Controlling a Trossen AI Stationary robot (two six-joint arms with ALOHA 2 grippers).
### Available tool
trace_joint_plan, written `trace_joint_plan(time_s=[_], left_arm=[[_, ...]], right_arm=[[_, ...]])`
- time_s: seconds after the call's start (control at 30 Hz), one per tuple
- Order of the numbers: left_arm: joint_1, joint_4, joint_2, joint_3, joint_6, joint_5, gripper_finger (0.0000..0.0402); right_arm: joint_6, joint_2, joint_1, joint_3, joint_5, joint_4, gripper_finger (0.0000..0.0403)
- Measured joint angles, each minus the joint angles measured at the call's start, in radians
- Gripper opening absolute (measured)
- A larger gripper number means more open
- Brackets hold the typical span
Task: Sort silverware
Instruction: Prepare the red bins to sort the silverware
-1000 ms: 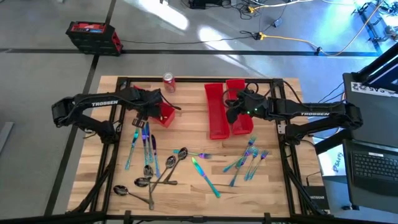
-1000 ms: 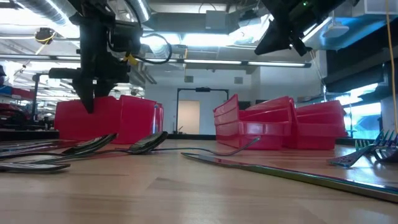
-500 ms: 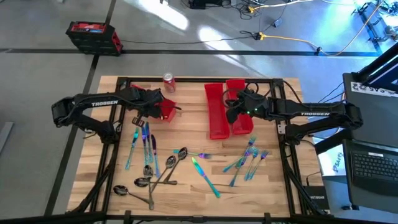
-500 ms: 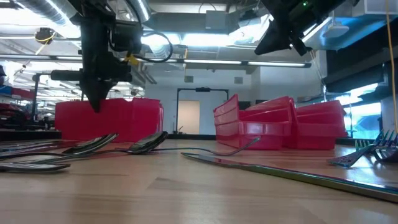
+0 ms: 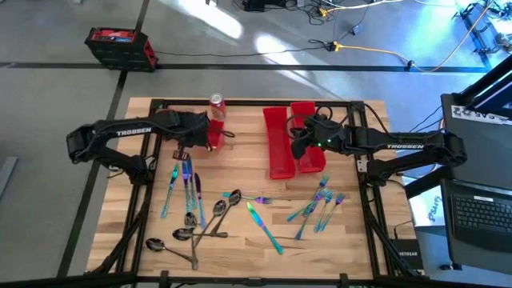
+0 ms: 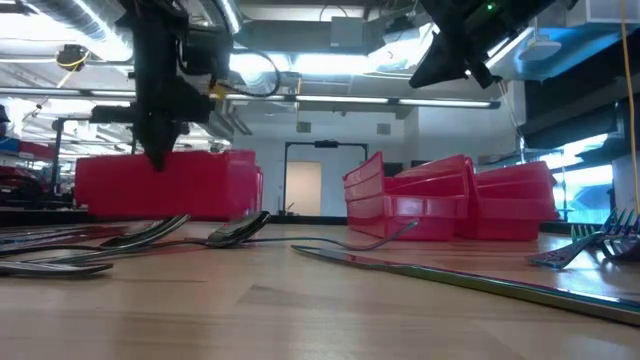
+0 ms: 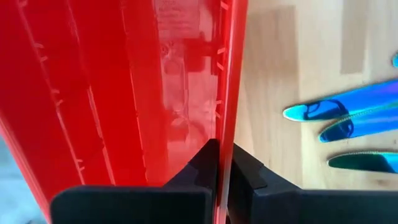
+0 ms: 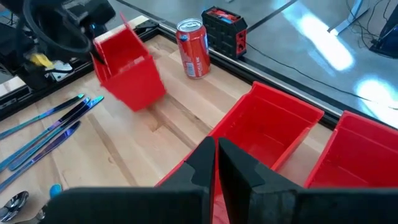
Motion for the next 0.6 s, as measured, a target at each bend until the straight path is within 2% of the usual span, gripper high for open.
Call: trace_joint_plan(time_s=[0.23,0.43,0.6], left_arm=[[-0.041,-0.033,0.000,0.133,-0.150,0.103,0.0000],[-0.058,-0.026,0.000,0.229,-0.457,0.142,0.0000],[-0.058,-0.022,0.000,0.282,-0.690,0.272,0.0000]], right_arm=[[-0.006,-0.001,0.000,0.000,0.001,0.000,0.0003],[-0.008,-0.018,0.000,0.034,0.001,-0.002,0.0003],[-0.064,-0.050,0.000,0.069,0.002,-0.027,0.0003]])
